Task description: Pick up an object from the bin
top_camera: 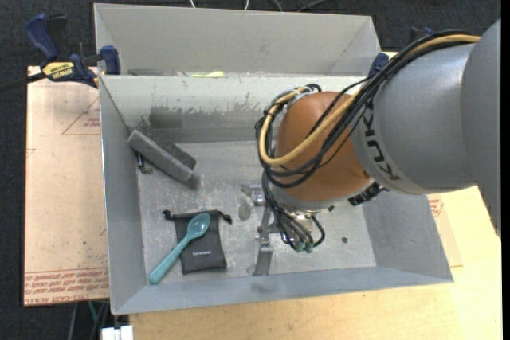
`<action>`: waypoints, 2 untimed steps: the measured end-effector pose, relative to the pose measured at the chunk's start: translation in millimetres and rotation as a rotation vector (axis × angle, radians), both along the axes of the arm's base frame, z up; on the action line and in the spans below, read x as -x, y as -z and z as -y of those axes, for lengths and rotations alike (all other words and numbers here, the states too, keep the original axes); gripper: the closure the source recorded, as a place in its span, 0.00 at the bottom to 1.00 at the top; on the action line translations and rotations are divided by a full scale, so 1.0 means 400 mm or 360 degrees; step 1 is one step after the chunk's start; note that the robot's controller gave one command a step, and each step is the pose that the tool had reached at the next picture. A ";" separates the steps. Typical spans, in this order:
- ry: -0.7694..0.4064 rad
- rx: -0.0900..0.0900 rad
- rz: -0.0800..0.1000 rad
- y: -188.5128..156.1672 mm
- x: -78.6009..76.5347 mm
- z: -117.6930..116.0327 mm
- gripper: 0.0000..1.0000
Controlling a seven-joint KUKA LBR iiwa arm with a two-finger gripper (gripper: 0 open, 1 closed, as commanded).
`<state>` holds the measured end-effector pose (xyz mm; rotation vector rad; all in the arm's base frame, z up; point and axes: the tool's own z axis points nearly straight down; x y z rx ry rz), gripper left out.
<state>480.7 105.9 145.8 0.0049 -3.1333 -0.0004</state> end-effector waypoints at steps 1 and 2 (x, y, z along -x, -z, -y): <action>0.0005 -0.0002 0.0012 -0.010 -0.005 0.001 0.00; 0.0038 -0.0004 0.0017 0.089 -0.078 -0.130 0.00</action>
Offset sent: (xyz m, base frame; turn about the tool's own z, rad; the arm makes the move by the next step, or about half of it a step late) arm 0.0359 0.0646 -0.0469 0.0277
